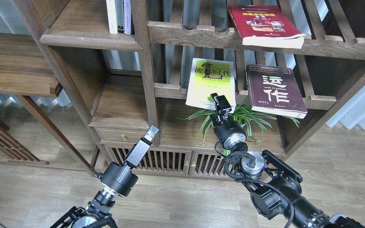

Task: Organize books on shelf
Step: 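Insert the right gripper behind the yellow book's lower edge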

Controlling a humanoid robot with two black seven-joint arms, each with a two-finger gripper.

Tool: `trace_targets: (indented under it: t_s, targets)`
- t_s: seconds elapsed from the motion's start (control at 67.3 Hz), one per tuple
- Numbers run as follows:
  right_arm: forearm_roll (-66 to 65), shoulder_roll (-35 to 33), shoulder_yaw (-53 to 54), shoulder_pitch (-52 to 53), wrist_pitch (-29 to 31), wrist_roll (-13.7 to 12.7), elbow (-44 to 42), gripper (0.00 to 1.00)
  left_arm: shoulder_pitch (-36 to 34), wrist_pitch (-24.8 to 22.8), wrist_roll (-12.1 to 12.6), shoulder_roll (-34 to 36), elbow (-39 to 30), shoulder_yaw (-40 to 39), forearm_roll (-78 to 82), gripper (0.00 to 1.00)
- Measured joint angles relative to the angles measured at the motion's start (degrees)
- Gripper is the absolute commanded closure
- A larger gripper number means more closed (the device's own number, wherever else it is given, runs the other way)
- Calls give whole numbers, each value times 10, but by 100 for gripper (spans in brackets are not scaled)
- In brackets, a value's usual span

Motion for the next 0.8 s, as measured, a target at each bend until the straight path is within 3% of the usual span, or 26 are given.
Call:
trace_targets:
  t_s: [0.565,0.802]
  targets:
    - [44,0,0,34,0,-8,-22,17,4,0,0,0,3,2,5,0]
    - [67,0,1,41,0,-8,-29,36,4,0,0,0,6,2,5,0]
